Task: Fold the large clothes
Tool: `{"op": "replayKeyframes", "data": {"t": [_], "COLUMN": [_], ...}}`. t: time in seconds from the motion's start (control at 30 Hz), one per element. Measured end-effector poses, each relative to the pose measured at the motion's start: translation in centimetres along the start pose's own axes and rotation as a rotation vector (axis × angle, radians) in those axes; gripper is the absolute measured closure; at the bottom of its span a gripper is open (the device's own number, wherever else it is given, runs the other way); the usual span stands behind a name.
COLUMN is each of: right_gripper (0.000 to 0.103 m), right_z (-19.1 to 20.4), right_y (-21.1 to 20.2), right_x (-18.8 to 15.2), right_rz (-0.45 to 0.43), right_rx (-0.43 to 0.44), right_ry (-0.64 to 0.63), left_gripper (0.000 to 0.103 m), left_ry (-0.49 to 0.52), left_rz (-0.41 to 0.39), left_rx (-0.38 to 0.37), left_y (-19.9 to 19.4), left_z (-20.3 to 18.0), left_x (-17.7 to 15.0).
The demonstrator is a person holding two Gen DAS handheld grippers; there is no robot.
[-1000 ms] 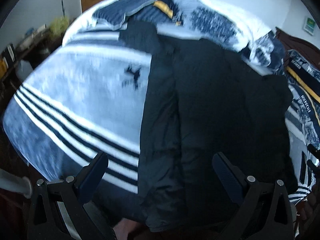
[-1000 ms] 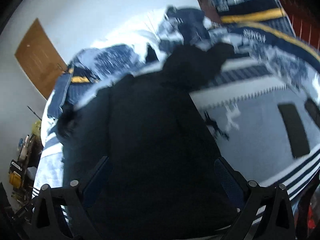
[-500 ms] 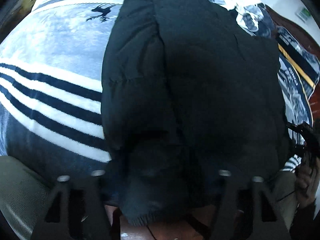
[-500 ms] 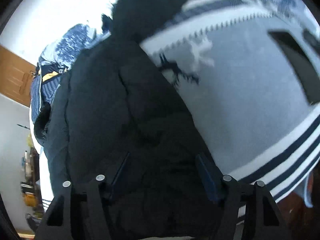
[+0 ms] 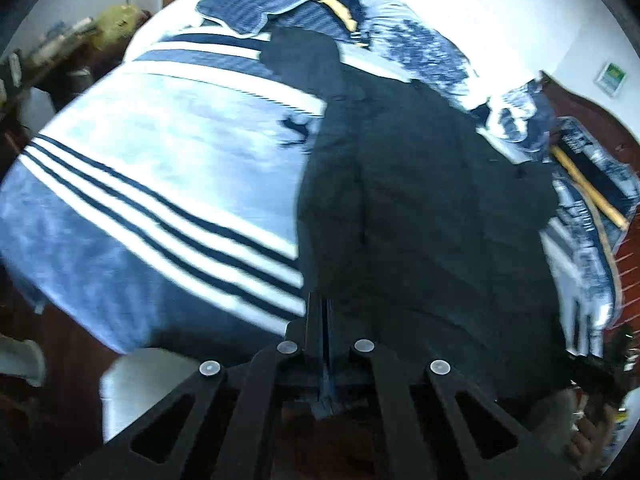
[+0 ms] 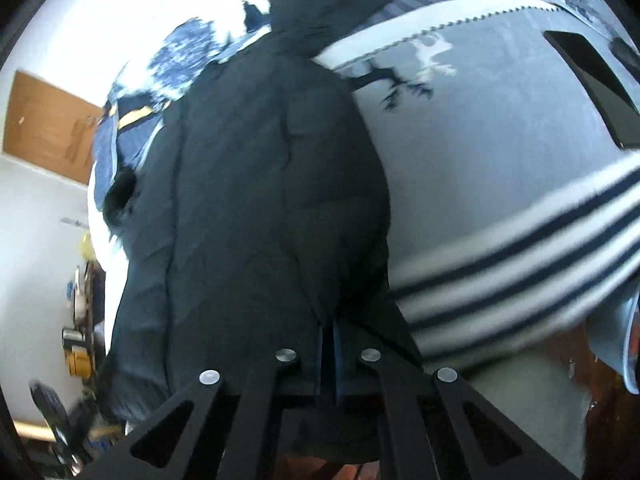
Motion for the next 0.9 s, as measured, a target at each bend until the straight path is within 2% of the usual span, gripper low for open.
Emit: {"op": "replayKeyframes", "data": {"t": [0.03,0.1,0.17,0.2,0.23,0.3,0.37,0.4,0.43,0.47,0.5,0.57,0.7,0.77,0.83,0.9], "right_gripper": [0.1,0.1,0.1,0.096,0.095,0.095,0.094,0.078,0.04,0.019,0.008,0.008,0.008,0.008,0.008,0.008], "right_z": [0.4,0.9,0.7,0.6,0.7,0.4,0.1,0.4,0.9,1.9,3.0,4.5,8.5,10.8,12.9,13.4], "right_y": [0.2,1.0,2.2,2.4,2.3,0.8,-1.5,-3.2,-4.5,-6.3,-8.6,-11.9,-16.7,-17.1,-17.5,-17.8], "right_x": [-1.2,-2.9,-3.9,-3.9,-3.7,-3.1,-2.7,-2.4,-2.4,-2.0,-1.5,-0.9,-0.4,0.3,1.6,3.3], "right_rz": [0.002,0.019,0.038,0.046,0.046,-0.004,-0.089,-0.148,-0.19,-0.24,-0.312,-0.417,-0.532,-0.59,-0.615,-0.587], "right_rx": [-0.007,-0.041,-0.139,-0.144,-0.107,-0.069,-0.051,-0.047,-0.051,-0.061,-0.065,-0.063,-0.03,0.004,0.099,0.175], "right_ry": [-0.008,-0.028,-0.052,-0.044,-0.021,0.02,0.038,0.027,0.006,-0.024,-0.052,-0.097,-0.167,-0.19,-0.2,-0.198], "left_gripper": [0.102,0.102,0.102,0.102,0.102,0.099,0.073,0.039,0.016,0.013,0.013,0.013,0.013,0.012,0.012,0.012], "left_ry": [-0.011,-0.046,-0.092,-0.11,-0.125,-0.117,-0.049,-0.025,-0.005,0.018,0.038,0.091,0.164,0.208,0.245,0.275], "left_rz": [0.011,0.047,0.075,0.08,0.072,0.025,-0.057,-0.081,-0.113,-0.172,-0.218,-0.259,-0.267,-0.283,-0.292,-0.287], "left_rx": [0.035,0.053,0.062,0.059,0.038,0.021,0.023,0.035,0.045,0.051,0.047,0.014,-0.071,-0.088,-0.069,-0.08], "left_y": [0.1,0.6,0.7,0.6,0.1,-1.9,-5.4,-6.2,-7.9,-9.6,-10.7,-12.5,-14.8,-15.6,-15.3,-14.9], "left_z": [1.0,2.2,3.2,3.6,3.6,3.1,1.0,-0.3,-1.4,-3.0,-4.7,-7.9,-14.6,-18.1,-20.3,-22.3], "left_x": [-0.2,-0.7,-0.7,-0.6,-0.5,-0.4,0.3,0.5,1.3,1.7,2.2,2.7,3.8,4.6,5.3,5.8]}}
Point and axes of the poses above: each gripper's, at about its wrist camera, not at the fingertips, and y roughly the way its jaws point, z to its left, x to its top, the point moved 10 cm from there along y, roughly the way its jaws point, and after that the axes turned 10 degrees about z, right-handed, at the moved point
